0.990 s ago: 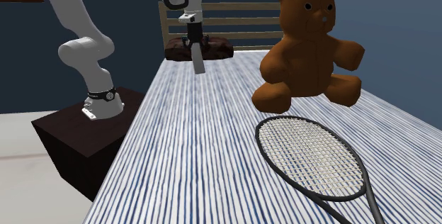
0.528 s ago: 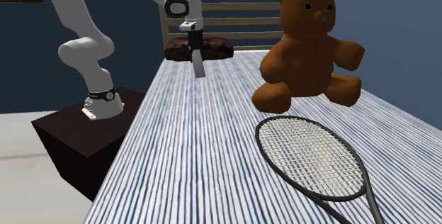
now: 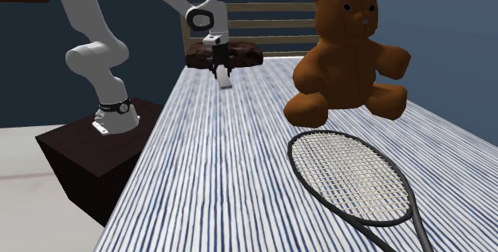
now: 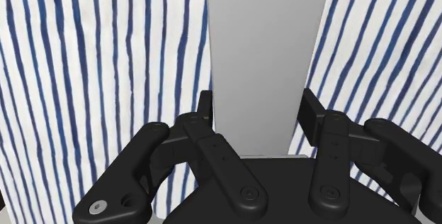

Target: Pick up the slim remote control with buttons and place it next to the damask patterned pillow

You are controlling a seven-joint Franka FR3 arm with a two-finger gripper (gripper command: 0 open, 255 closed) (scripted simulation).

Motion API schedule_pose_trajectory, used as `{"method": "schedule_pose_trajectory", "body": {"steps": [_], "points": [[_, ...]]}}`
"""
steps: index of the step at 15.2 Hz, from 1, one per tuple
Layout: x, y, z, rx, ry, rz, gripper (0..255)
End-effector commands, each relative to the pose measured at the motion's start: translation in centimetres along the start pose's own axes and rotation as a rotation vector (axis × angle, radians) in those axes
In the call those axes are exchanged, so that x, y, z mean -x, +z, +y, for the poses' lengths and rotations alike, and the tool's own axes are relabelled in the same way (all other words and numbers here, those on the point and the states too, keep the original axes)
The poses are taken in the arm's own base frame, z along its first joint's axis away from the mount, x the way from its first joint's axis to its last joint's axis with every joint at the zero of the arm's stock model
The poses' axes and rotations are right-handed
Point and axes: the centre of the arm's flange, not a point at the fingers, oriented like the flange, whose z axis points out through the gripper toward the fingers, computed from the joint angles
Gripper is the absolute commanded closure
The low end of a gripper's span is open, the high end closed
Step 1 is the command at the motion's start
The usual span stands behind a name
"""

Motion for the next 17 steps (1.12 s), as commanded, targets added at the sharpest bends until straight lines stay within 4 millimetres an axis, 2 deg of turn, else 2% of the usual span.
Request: {"method": "schedule_pose_trajectory", "body": {"steps": [1,9,10,15,17], "points": [[-0.1,1.3,0.0,0.002,0.001,0.000,255],[-0.1,1.3,0.0,0.002,0.001,0.000,255],[-0.1,1.3,0.0,0.002,0.001,0.000,0],[-0.1,1.3,0.0,0.002,0.001,0.000,0],[-0.1,-1.4,0.0,0.002,0.001,0.000,0]]}}
